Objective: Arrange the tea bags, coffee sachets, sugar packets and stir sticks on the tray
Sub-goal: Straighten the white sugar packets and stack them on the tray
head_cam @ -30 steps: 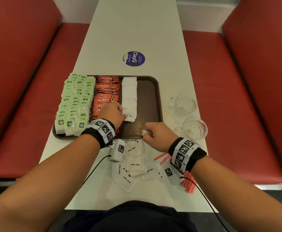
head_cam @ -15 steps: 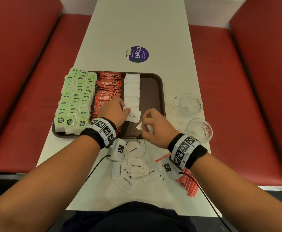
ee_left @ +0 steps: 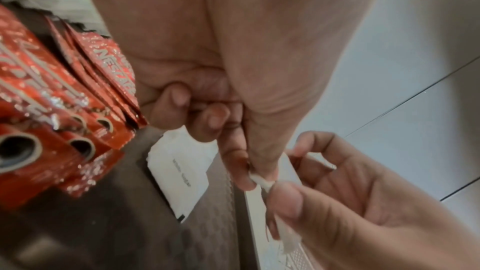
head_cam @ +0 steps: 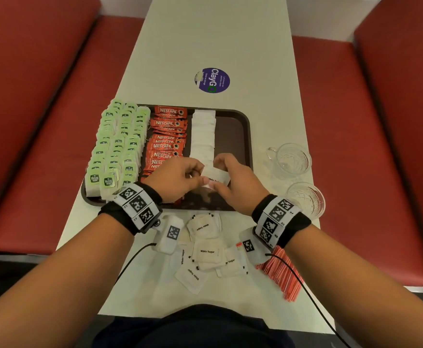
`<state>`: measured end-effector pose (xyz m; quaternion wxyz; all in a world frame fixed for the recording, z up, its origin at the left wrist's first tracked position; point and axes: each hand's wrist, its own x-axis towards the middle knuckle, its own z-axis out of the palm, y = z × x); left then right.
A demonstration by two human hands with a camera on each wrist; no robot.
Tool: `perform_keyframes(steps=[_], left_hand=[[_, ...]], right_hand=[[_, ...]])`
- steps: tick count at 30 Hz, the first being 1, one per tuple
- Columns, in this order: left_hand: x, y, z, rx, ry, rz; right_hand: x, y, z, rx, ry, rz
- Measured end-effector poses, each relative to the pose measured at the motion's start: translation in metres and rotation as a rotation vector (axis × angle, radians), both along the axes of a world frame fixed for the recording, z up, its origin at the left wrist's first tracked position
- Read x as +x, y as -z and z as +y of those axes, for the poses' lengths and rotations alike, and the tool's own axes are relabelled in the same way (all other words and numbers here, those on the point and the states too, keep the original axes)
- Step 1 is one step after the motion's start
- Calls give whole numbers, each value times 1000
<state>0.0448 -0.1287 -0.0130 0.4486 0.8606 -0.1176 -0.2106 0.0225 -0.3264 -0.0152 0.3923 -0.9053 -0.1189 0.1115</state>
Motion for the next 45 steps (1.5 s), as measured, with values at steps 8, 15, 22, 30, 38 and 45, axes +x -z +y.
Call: perform_keyframes(steps=[8, 15, 22, 30, 38, 45], left_hand=[[4, 8, 8, 335, 7, -37], [18, 25, 2, 465, -187, 2], [26, 35, -9, 666, -209, -48], [28, 31, -11, 670, -152, -57], [-11, 4, 0, 524, 11, -196], [-60, 18, -7, 586, 314, -202]], right_hand=[[7, 4, 5, -60, 64, 55], [25, 18, 13, -599, -102, 228], [34, 23, 23, -619, -168, 261], [34, 23, 24, -612, -159, 264], [3, 15, 9, -509, -115, 151], [-34, 16, 3, -500, -286, 143]])
